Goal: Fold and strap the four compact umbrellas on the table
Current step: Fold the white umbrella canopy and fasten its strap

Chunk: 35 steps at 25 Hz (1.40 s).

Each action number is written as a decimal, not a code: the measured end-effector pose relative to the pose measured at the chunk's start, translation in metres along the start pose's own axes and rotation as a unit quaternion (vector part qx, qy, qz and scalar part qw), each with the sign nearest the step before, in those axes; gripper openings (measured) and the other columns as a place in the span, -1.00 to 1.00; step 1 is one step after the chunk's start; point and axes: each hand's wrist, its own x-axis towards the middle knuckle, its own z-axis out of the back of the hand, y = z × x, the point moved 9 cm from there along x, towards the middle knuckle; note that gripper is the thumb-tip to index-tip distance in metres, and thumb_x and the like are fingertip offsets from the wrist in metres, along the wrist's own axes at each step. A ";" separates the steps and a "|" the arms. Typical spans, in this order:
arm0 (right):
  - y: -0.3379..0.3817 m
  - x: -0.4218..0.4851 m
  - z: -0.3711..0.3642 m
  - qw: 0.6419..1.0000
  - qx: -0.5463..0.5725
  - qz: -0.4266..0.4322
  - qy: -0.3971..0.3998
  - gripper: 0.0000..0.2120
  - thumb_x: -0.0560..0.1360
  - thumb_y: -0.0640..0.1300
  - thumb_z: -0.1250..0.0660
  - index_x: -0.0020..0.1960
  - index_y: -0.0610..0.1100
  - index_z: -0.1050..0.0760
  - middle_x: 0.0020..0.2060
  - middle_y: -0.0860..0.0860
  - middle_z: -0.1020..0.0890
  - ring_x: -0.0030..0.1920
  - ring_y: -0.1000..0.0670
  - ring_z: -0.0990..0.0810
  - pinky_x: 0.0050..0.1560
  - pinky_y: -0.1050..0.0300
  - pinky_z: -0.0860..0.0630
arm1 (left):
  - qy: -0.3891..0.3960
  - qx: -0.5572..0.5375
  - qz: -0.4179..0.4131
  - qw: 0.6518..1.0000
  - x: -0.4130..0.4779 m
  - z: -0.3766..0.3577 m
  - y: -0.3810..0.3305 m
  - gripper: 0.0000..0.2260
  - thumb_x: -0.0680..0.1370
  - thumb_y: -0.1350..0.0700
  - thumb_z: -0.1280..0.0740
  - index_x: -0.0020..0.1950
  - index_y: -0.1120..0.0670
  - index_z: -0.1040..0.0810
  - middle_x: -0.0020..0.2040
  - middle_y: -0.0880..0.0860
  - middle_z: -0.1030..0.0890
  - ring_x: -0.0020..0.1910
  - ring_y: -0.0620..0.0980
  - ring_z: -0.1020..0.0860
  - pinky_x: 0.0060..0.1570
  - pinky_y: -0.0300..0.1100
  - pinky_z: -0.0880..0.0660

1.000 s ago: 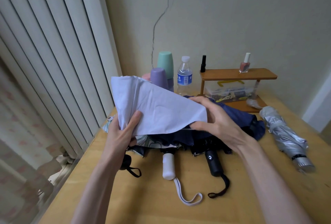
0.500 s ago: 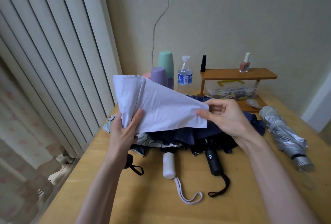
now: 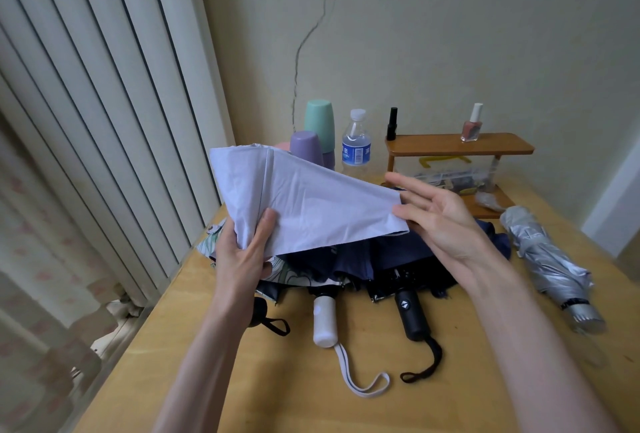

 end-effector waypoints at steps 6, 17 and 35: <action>-0.012 -0.002 0.007 0.992 -0.037 -0.032 -0.114 -0.84 0.51 -0.04 -0.55 -0.03 -0.13 -0.72 -0.15 -0.01 -0.79 -0.13 0.08 -0.76 -0.07 0.26 -0.64 | -0.017 -0.008 -0.013 1.000 0.000 0.001 0.000 -0.69 0.58 -0.10 -0.50 0.15 0.09 -0.59 -0.09 0.04 -0.57 -0.16 0.08 -0.48 -0.28 -0.02 -0.44; -0.005 -0.009 0.008 0.987 0.011 -0.027 -0.156 -0.87 0.61 -0.11 -0.46 0.13 -0.06 -0.71 0.01 0.05 -0.79 0.14 0.04 -0.73 0.32 0.04 -0.60 | -0.028 -0.016 -0.026 0.999 -0.005 -0.005 -0.001 -0.83 0.60 -0.09 -0.48 0.12 -0.08 -0.60 -0.10 -0.16 -0.66 -0.15 -0.10 -0.58 -0.36 -0.21 -0.50; 0.167 -0.044 -0.101 0.926 -0.205 0.209 0.238 -0.84 0.56 -0.33 -0.44 0.08 -0.15 -0.71 -0.12 -0.05 -0.79 -0.11 0.11 -0.72 -0.17 0.29 -0.55 | 0.235 0.057 0.007 0.970 -0.017 -0.033 -0.019 -0.05 0.24 -0.04 -0.73 0.54 -0.07 -0.38 0.37 -0.11 -0.64 0.36 -0.03 -0.61 0.31 0.05 -0.55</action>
